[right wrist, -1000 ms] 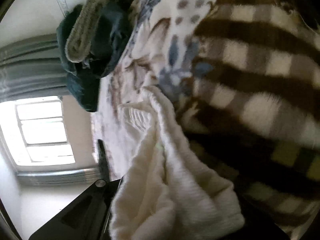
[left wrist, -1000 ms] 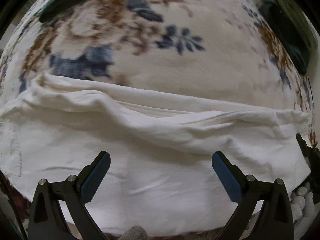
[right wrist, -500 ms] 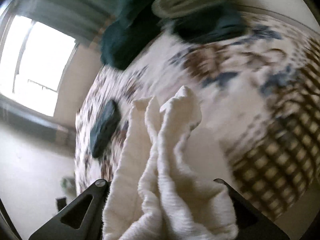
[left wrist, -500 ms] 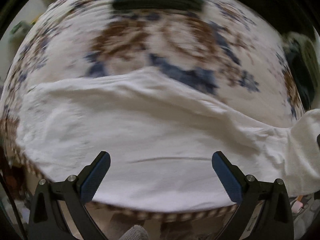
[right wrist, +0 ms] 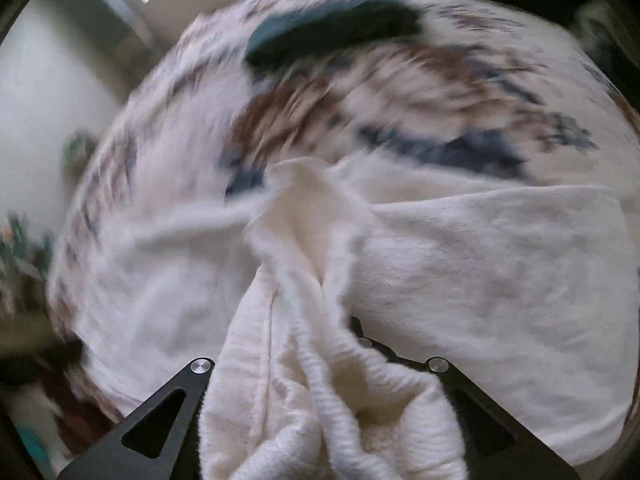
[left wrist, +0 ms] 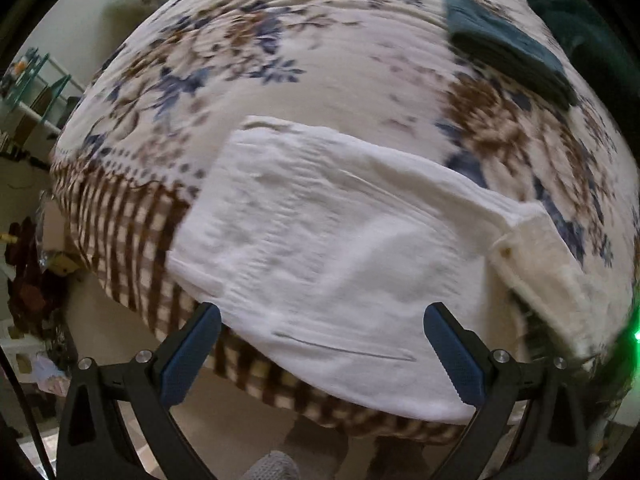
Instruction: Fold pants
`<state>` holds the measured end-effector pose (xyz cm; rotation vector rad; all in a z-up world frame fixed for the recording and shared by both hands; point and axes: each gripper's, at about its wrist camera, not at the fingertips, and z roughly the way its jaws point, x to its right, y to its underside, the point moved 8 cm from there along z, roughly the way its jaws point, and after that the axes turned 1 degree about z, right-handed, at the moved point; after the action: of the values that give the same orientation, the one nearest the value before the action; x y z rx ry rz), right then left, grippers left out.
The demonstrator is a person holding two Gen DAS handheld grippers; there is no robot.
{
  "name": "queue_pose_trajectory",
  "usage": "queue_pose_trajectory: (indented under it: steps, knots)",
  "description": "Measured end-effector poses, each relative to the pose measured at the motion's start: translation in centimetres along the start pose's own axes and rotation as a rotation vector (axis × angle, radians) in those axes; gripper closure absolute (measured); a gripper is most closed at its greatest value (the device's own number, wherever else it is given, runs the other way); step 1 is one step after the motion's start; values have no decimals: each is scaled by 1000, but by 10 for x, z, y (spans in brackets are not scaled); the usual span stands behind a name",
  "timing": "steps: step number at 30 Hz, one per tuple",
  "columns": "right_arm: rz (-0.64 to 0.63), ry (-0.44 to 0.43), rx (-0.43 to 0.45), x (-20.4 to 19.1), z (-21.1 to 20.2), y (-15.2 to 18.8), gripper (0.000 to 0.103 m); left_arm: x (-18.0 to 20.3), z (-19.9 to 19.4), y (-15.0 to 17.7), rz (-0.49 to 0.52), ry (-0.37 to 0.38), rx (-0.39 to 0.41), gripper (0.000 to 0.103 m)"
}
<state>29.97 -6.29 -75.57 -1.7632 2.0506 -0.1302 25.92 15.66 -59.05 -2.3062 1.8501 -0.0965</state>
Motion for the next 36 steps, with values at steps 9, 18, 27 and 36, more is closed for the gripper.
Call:
queue_pose_trajectory:
  steps: [9, 18, 27, 36]
  knots:
    - [128, -345, -212, 10, -35, 8, 16, 25, 4, -10, -22, 144, -19, 0]
    - [326, -34, -275, 174, -77, 30, 16, 120, 66, 2, 108, 219, -167, 0]
    - [479, -14, -422, 253, -50, 60, 16, 137, 58, 17, 284, 205, -145, 88]
    - [572, -48, -450, 250, -74, 94, 16, 110, 69, 19, 118, 287, -271, 68]
